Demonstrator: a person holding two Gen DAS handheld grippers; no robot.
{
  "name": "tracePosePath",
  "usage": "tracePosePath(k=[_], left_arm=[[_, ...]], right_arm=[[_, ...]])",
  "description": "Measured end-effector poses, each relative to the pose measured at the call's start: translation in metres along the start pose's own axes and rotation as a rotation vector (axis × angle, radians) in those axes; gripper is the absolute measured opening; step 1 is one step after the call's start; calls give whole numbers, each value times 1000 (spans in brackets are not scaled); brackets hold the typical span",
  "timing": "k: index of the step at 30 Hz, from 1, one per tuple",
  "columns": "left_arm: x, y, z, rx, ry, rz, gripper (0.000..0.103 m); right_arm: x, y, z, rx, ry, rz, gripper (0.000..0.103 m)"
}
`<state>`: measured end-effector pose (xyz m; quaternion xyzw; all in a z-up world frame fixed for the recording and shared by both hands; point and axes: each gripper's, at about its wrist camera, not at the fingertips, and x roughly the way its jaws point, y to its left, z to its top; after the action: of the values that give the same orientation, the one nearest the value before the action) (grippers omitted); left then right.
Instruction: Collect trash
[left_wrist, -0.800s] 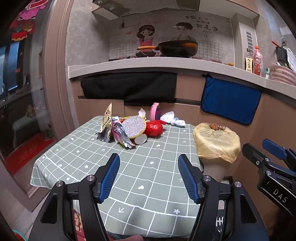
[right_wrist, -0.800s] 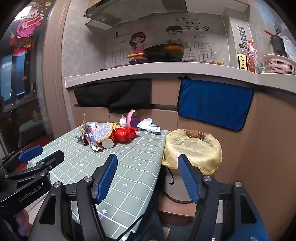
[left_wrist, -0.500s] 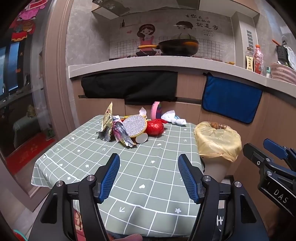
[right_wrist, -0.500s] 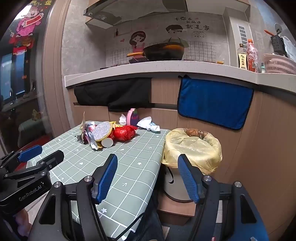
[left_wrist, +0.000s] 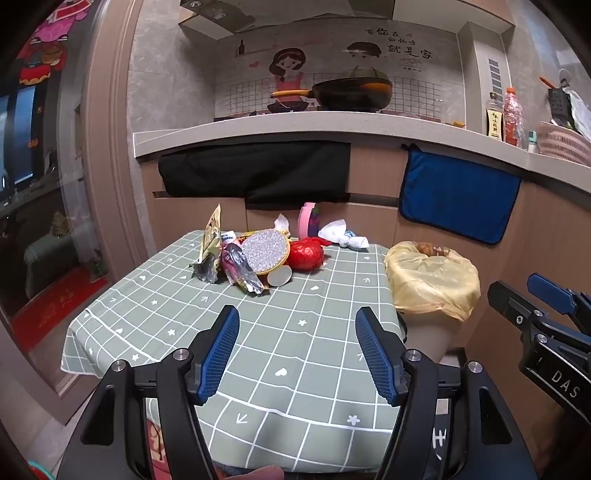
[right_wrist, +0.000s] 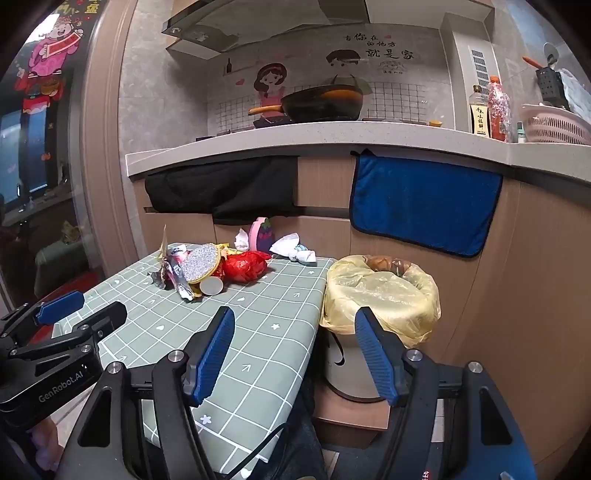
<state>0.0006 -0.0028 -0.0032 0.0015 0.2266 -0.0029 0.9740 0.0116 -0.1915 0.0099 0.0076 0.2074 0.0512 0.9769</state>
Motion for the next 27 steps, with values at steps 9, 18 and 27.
tracePosePath(k=[9,18,27], left_arm=[[-4,-6,-2,2,-8,2,66],[-2,-2,2,4,-8,-2,66],[-6,-6,3,6,-13,-2,66]], right_arm=[[-1,3,2,2,1,-2,65],[0,-2,-1,4,0,-6,65],[-3,-4,-1,9,2,-6,65]])
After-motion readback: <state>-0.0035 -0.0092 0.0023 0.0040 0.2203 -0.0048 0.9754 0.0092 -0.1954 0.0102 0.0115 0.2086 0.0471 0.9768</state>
